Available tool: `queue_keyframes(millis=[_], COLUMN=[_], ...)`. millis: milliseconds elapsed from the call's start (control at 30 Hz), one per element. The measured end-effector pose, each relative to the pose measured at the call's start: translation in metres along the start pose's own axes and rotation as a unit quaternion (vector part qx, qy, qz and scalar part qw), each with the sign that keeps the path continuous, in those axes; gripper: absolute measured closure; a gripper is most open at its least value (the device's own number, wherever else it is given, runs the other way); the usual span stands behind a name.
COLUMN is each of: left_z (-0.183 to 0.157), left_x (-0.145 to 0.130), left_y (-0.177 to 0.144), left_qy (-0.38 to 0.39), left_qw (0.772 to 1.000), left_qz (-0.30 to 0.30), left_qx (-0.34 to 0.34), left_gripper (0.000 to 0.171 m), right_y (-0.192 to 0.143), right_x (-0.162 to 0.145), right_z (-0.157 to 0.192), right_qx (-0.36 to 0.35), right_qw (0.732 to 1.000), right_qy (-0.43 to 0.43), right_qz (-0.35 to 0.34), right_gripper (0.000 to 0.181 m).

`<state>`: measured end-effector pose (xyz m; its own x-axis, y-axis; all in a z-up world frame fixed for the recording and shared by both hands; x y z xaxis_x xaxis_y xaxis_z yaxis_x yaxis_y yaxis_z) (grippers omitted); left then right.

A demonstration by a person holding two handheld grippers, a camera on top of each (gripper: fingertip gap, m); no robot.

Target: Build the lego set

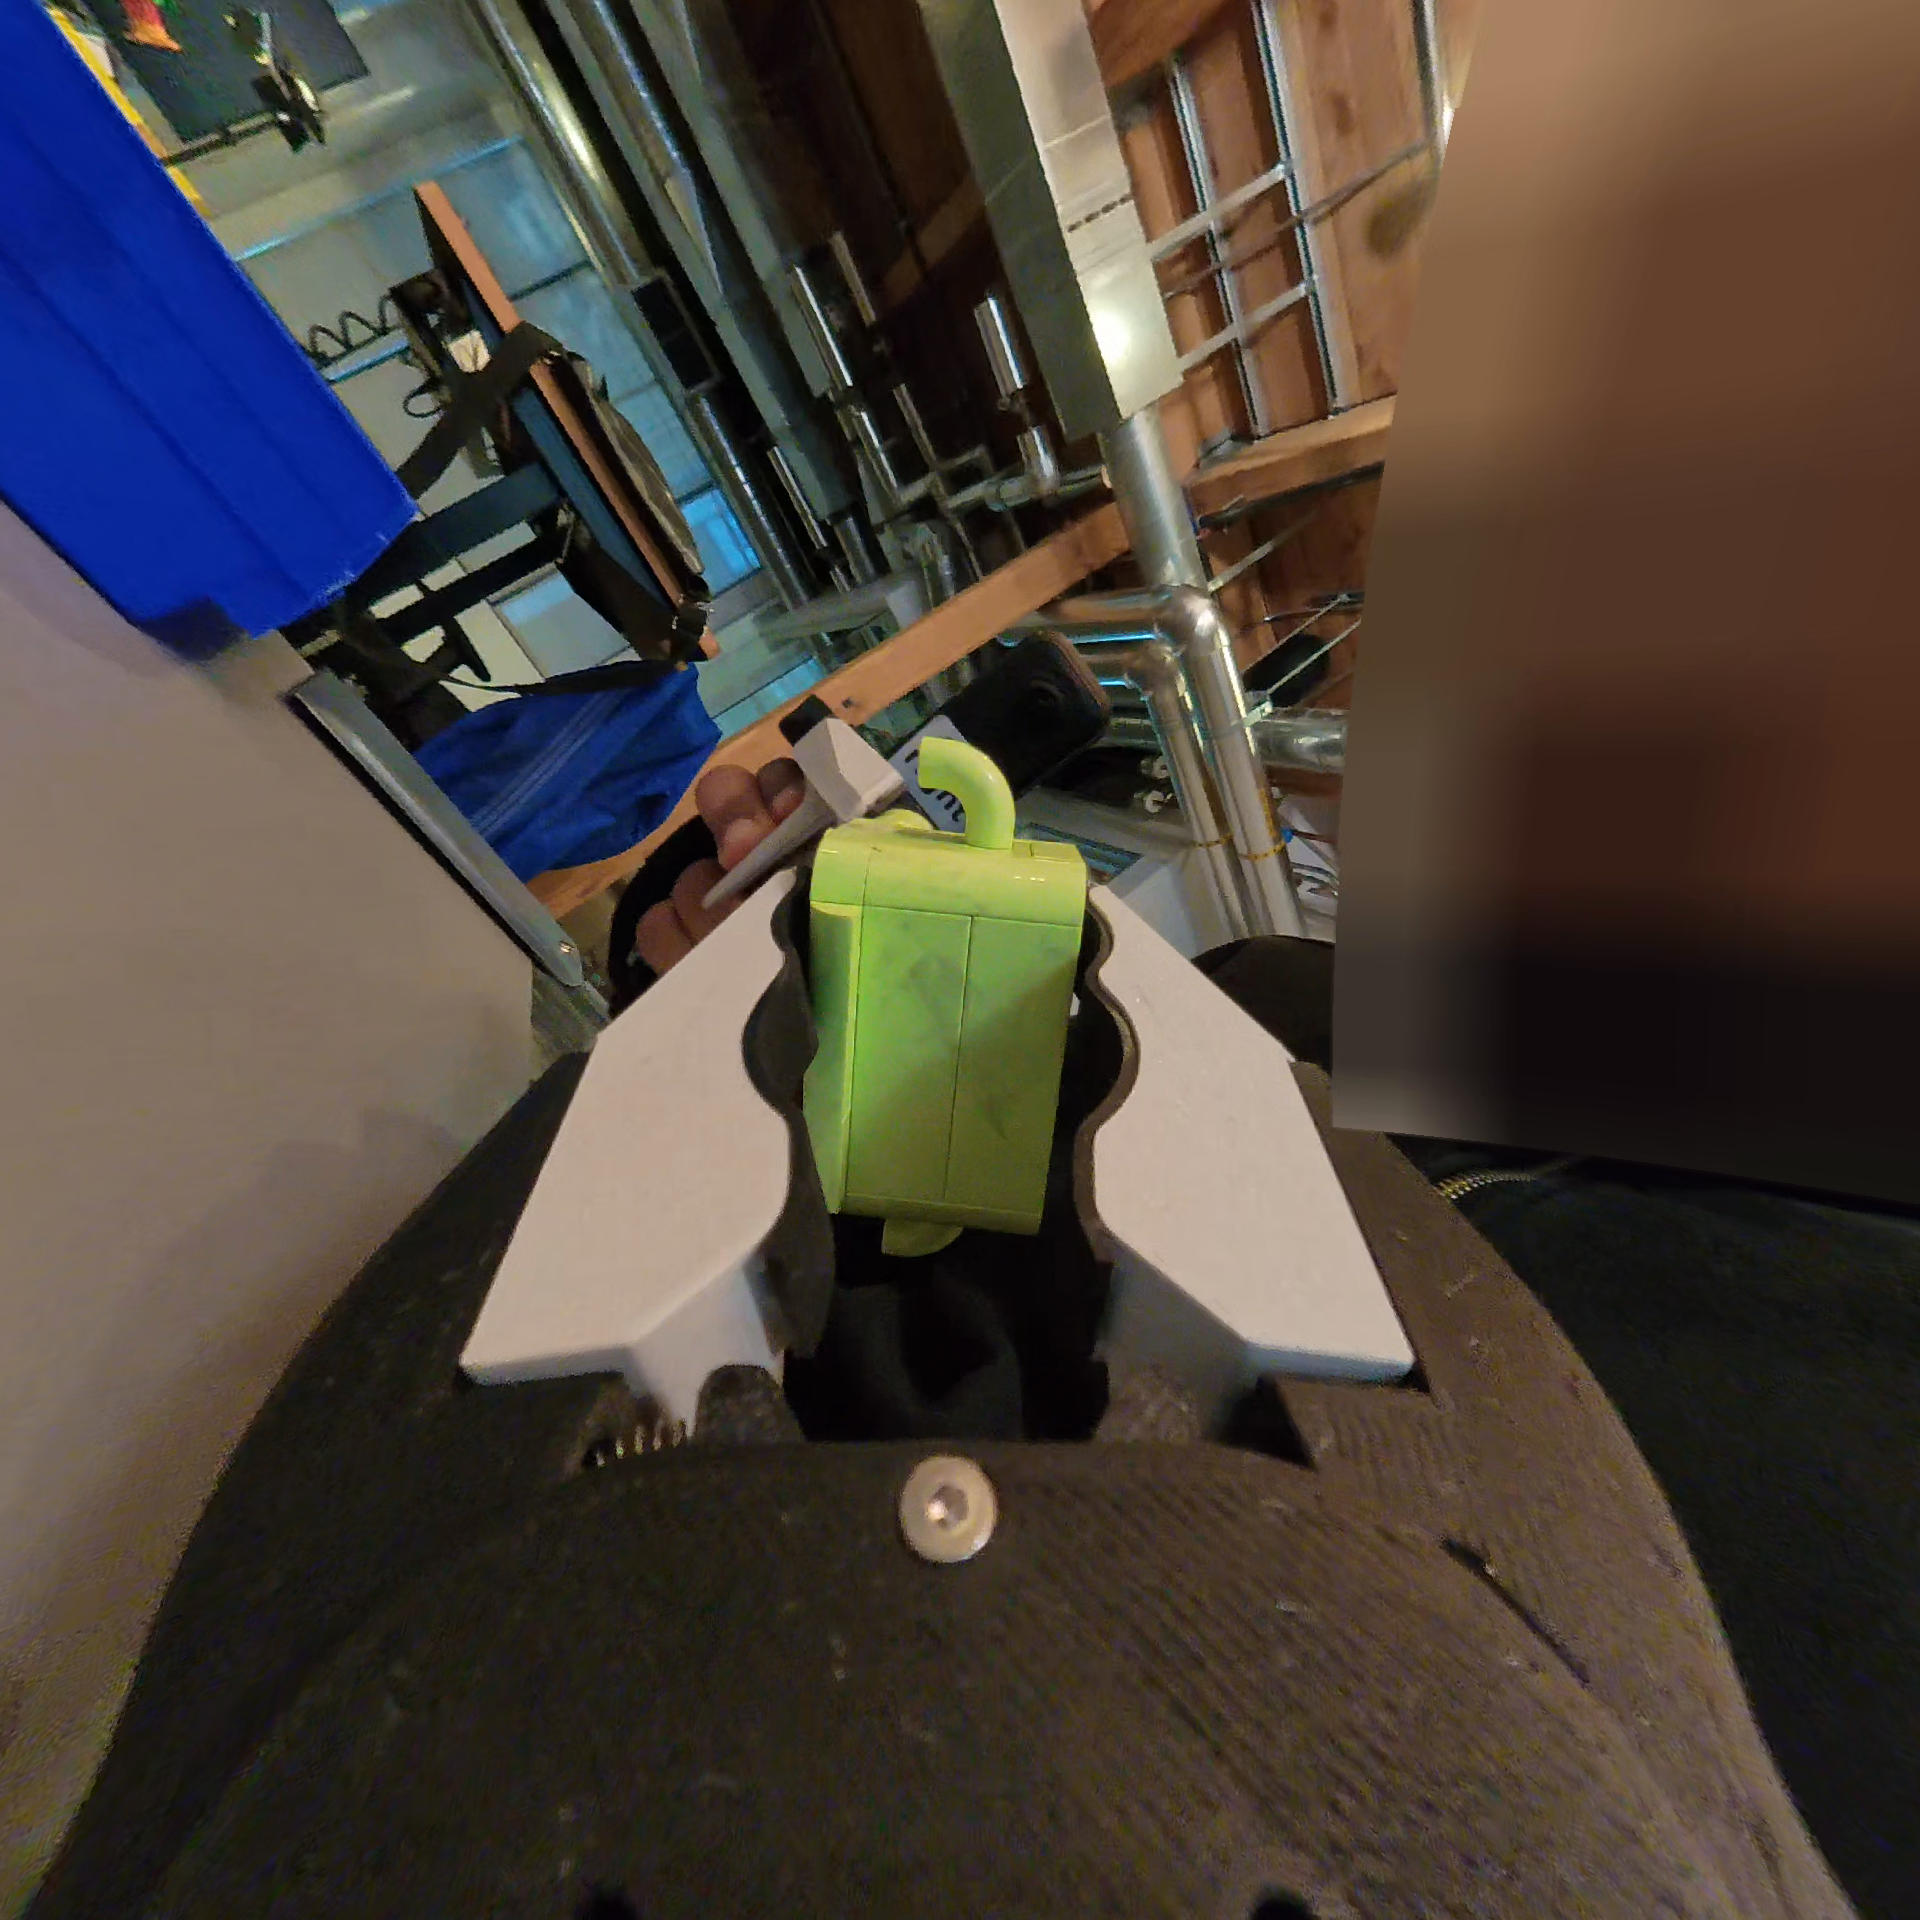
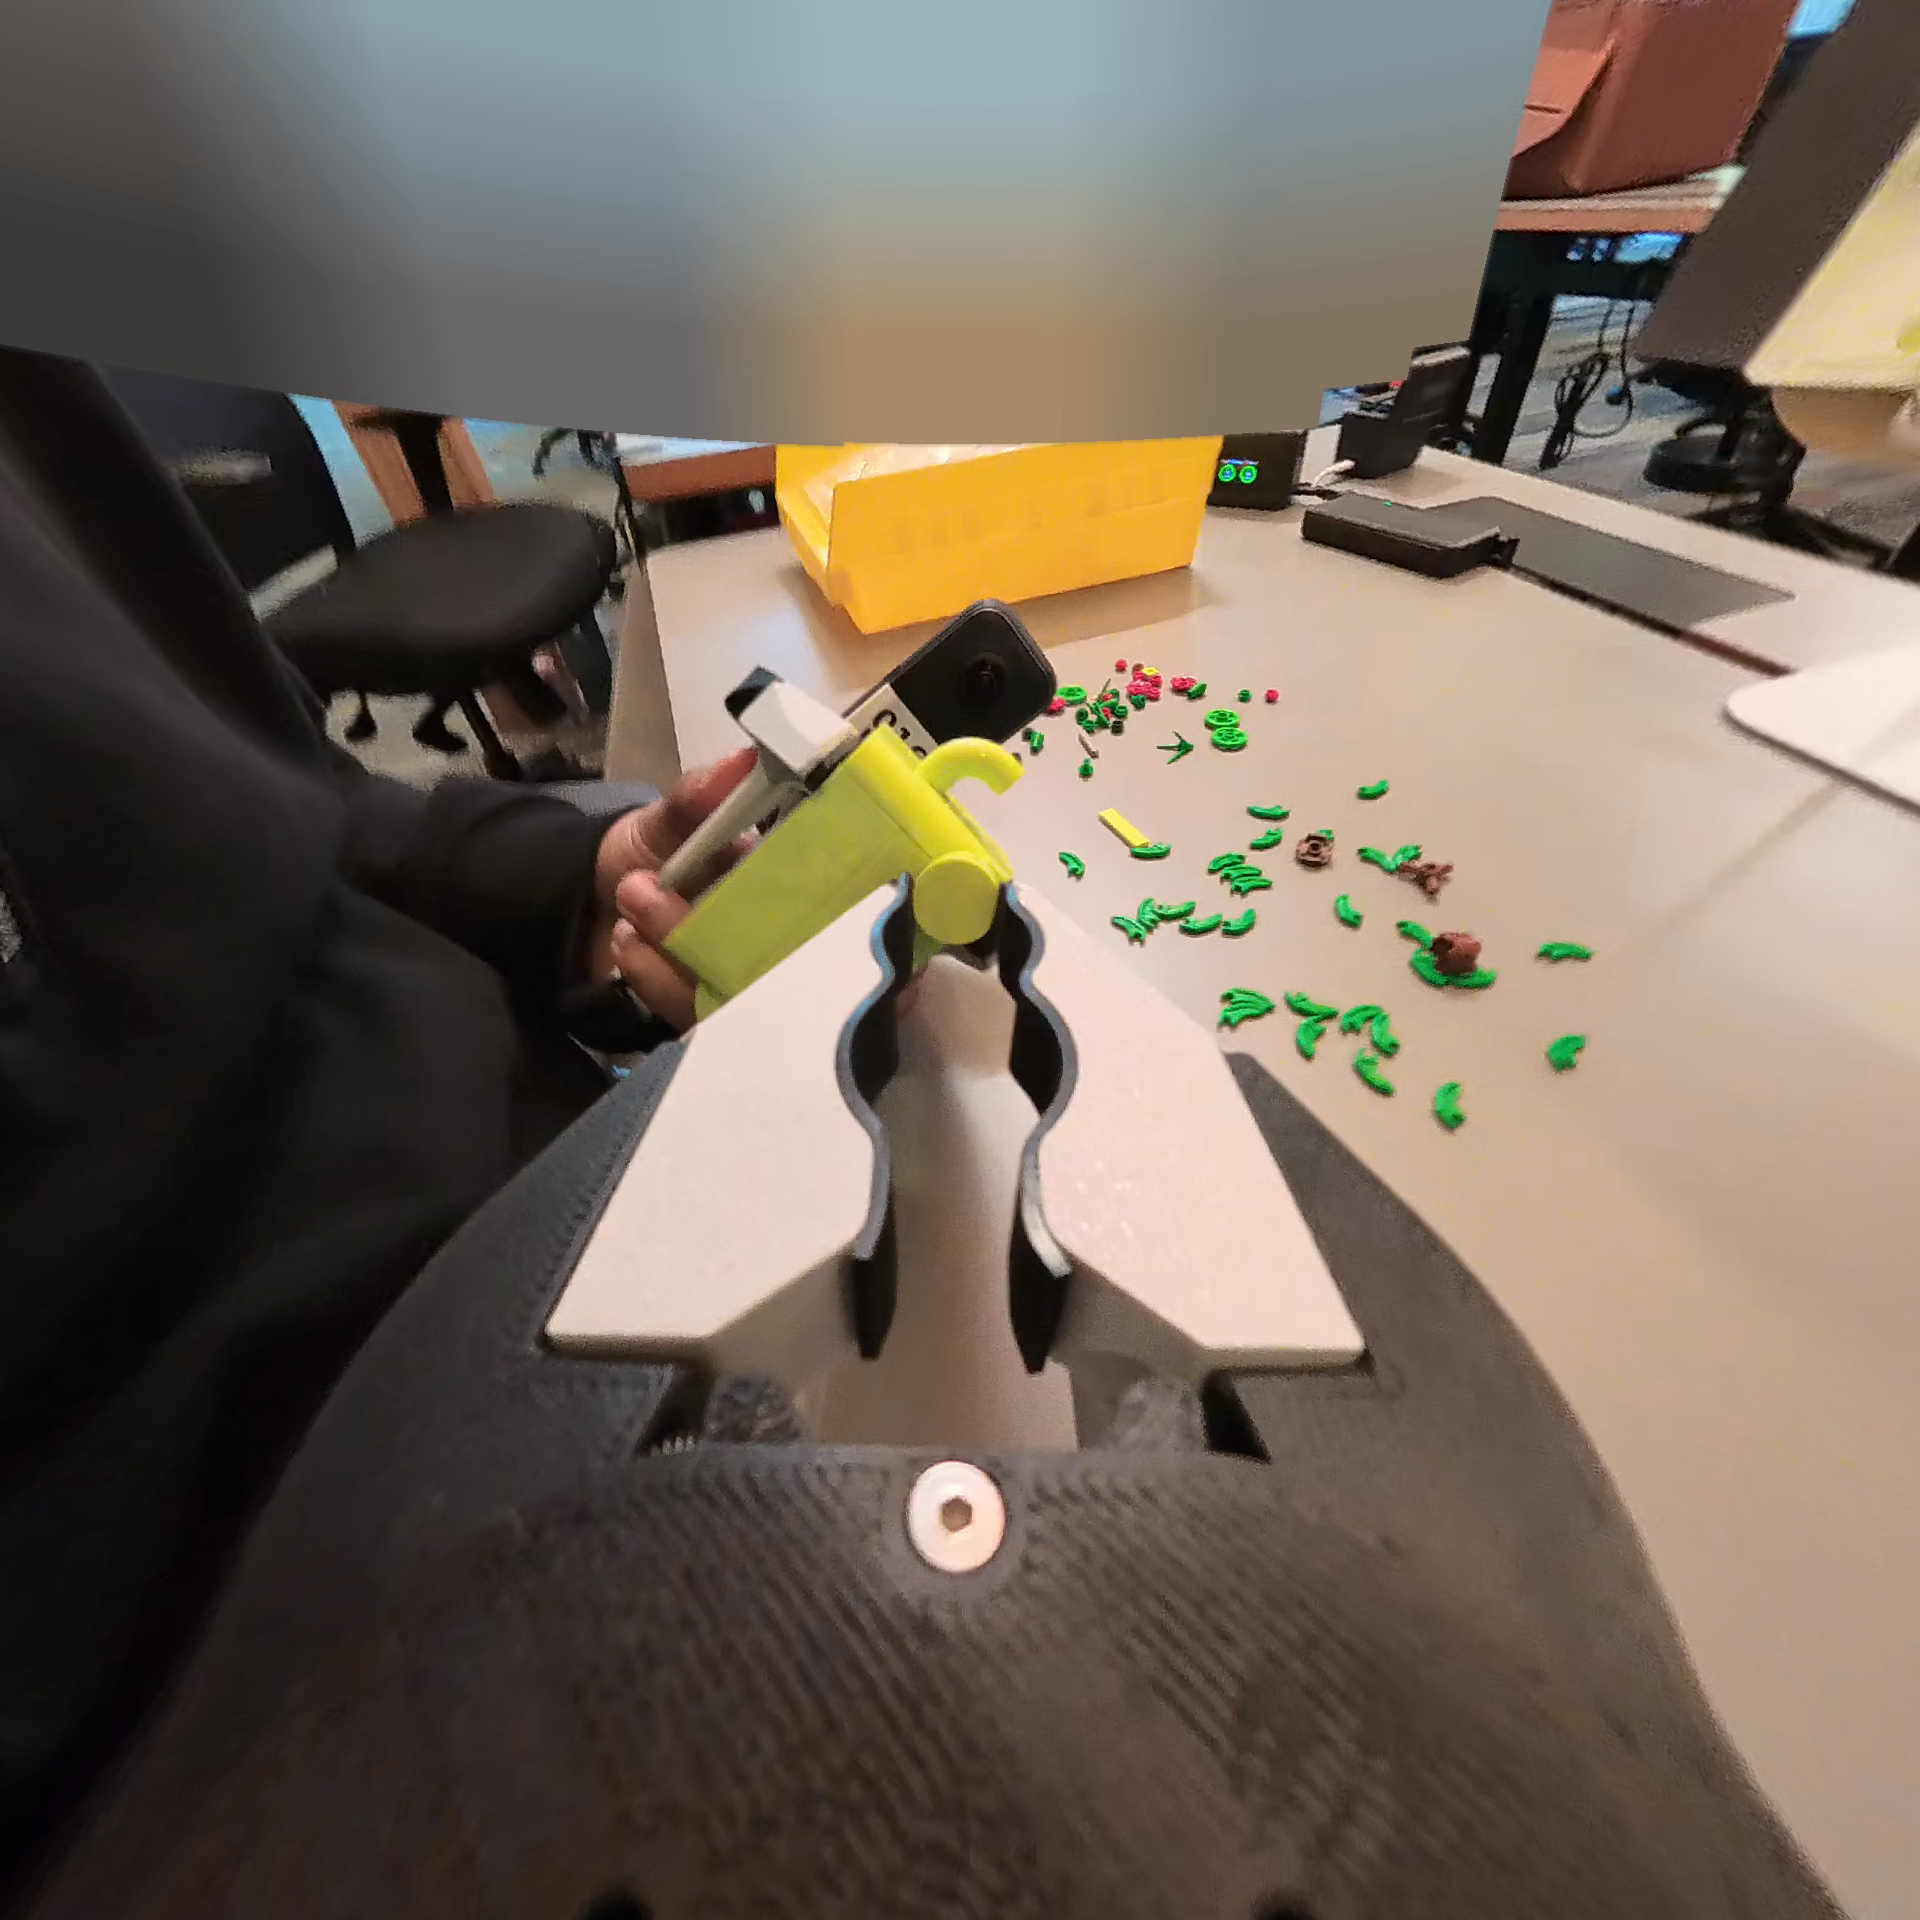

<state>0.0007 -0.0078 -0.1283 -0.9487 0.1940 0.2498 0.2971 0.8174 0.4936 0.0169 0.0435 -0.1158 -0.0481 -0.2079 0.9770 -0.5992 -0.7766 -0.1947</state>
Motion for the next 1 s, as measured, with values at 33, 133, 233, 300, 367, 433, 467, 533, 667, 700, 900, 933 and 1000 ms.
queue_keyframes(millis=[33,133,233,300,367,433,467,533,667,700,900,933,1000], left_z=[-0.0012,-0.0016,-0.0003,0.0002,0.0016,0.0015,0.0015,0.0020,0.0019,0.0023,0.0013,0.0014,0.0010], left_x=[0.0001,-0.0021,-0.0037,-0.0032,-0.0034,-0.0036,-0.0038,-0.0039,-0.0041,-0.0040,-0.0036,-0.0038,-0.0047], left_y=[-0.0002,0.0010,0.0021,0.0019,0.0016,0.0016,0.0017,0.0013,0.0021,0.0021,0.0035,0.0038,0.0049], left_qy=[-0.001,0.009,0.008,-0.006,-0.008,-0.001,0.008,0.025,0.034,0.036,0.076,0.085,0.103], left_qw=[1.000,1.000,1.000,1.000,1.000,1.000,1.000,0.999,0.999,0.999,0.996,0.995,0.992], left_qz=[0.001,0.012,0.016,0.013,0.013,0.015,0.017,0.020,0.018,0.016,0.010,0.012,0.014], left_qx=[-0.005,-0.001,0.002,-0.004,-0.002,0.002,0.008,0.022,0.028,0.028,0.049,0.055,0.065], left_gripper=[0.126,0.126,0.126,0.126,0.127,0.126,0.126,0.126,0.126,0.126,0.126,0.126,0.126], right_y=[-0.0007,-0.0034,-0.0049,-0.0047,-0.0047,-0.0047,-0.0047,-0.0040,-0.0044,-0.0045,-0.0038,-0.0040,-0.0049], right_x=[-0.0006,-0.0024,-0.0020,-0.0032,-0.0039,-0.0040,-0.0040,-0.0049,-0.0063,-0.0066,-0.0066,-0.0064,-0.0068], right_z=[-0.0008,-0.0041,-0.0032,-0.0012,-0.0006,-0.0004,-0.0002,0.0003,0.0009,0.0007,0.0011,0.0016,0.0013], right_qx=[0.001,0.001,0.006,0.010,0.014,0.017,0.018,0.017,0.012,0.012,0.016,0.021,0.026], right_qw=[1.000,1.000,1.000,1.000,1.000,1.000,1.000,1.000,0.999,0.999,0.985,0.980,0.970], right_qy=[-0.005,-0.002,0.002,-0.008,-0.010,-0.002,0.002,0.011,0.032,0.043,0.147,0.166,0.199], right_qz=[0.002,0.002,-0.004,0.002,0.006,0.006,0.005,0.004,-0.011,-0.017,-0.091,-0.107,-0.134], right_gripper=[0.168,0.167,0.167,0.168,0.168,0.168,0.168,0.168,0.168,0.168,0.168,0.168,0.168])
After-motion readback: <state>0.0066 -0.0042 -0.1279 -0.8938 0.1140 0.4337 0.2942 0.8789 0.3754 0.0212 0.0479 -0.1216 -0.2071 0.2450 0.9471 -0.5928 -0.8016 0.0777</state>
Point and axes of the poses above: each gripper's, where its closed fingertips meet, y out along the fingers, x out of its top, z = x × y across the jaws, the point moved 3 cm from there along -y, back along the fingers, and after that the axes turned 9 degrees about -y, right-handed, at the moved point
